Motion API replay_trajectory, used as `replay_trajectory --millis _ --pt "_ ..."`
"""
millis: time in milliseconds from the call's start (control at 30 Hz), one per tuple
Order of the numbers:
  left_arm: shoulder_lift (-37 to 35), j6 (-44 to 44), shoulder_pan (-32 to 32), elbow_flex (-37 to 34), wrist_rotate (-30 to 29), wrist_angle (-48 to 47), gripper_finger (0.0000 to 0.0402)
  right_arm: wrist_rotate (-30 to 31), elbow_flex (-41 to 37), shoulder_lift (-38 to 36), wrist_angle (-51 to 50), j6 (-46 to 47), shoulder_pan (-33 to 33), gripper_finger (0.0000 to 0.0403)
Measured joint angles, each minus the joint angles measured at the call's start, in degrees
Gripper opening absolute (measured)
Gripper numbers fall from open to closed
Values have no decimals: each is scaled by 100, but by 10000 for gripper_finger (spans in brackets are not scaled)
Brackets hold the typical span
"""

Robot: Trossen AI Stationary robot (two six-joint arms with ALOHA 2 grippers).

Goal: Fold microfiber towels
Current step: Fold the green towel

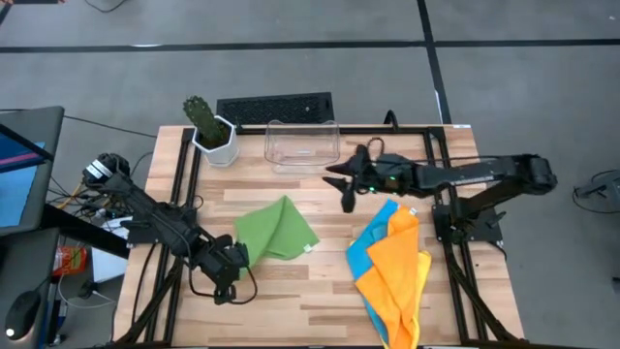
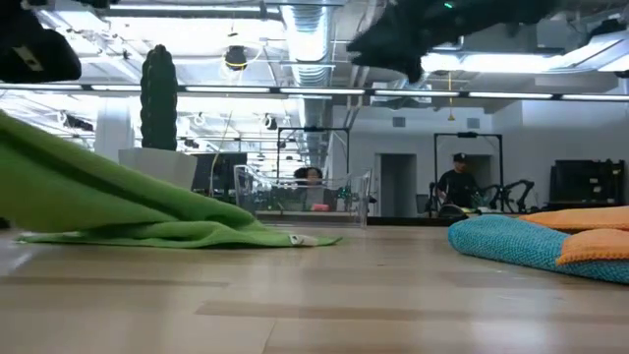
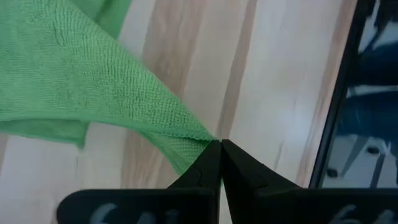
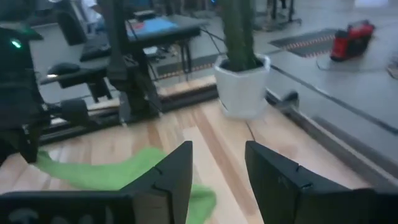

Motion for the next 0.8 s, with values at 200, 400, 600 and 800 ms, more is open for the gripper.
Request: replay_trajectory --millis 200,400,600,800 --pt "0 503 -20 -64 584 -31 0 -430 1074 1013 103 -318 -194 173" --pt "0 1523 -127 -64 600 -59 0 -1236 1986 2117 204 -318 -399 173" --pt "0 2212 -162 -64 392 -134 0 -1766 2764 3326 126 -315 -413 173" --pt "0 2145 -160 -64 179 -173 0 -2298 3282 4224 -29 97 -417 173"
